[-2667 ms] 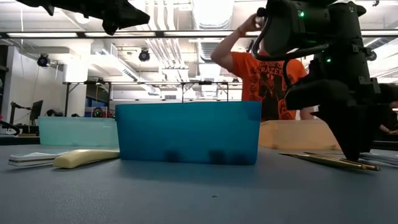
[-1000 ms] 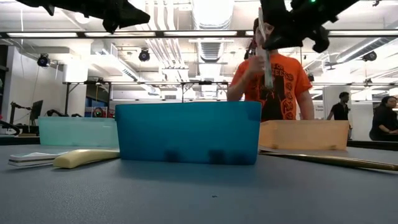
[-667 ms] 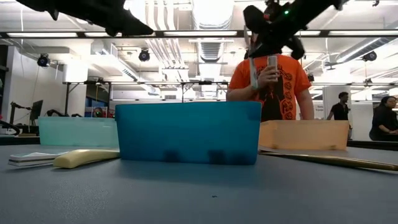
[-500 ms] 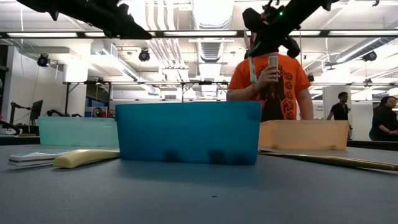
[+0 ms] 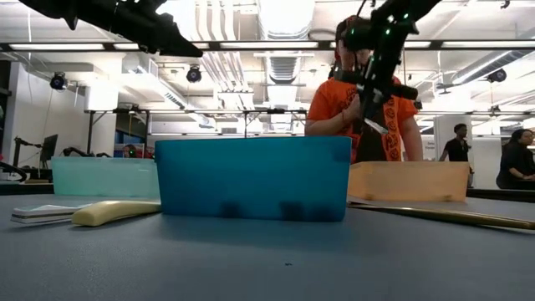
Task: Sort silverware by color (type)
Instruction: Put the right blue and white knife into the orange bin
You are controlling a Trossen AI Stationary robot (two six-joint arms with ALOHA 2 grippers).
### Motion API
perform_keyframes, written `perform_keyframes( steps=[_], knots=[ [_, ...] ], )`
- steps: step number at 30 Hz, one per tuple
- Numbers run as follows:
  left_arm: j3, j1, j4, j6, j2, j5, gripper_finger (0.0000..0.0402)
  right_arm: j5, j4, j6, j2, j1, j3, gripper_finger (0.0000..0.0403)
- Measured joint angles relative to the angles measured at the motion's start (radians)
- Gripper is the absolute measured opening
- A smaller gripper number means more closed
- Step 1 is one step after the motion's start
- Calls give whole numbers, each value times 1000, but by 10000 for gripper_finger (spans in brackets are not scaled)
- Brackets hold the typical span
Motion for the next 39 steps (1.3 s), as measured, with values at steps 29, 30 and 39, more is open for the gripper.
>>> perform_keyframes(
  steps=[29, 30, 39],
  knots=[
    [-2, 0, -52, 1, 1, -16, 64, -335, -261, 104, 174, -255, -7, 18],
    [-2, 0, -52, 1, 1, -16, 64, -334, -258, 104, 174, -255, -13, 18],
    [-2, 0, -51, 1, 1, -16, 64, -301, -224, 103, 175, -254, -82, 18]
  ],
)
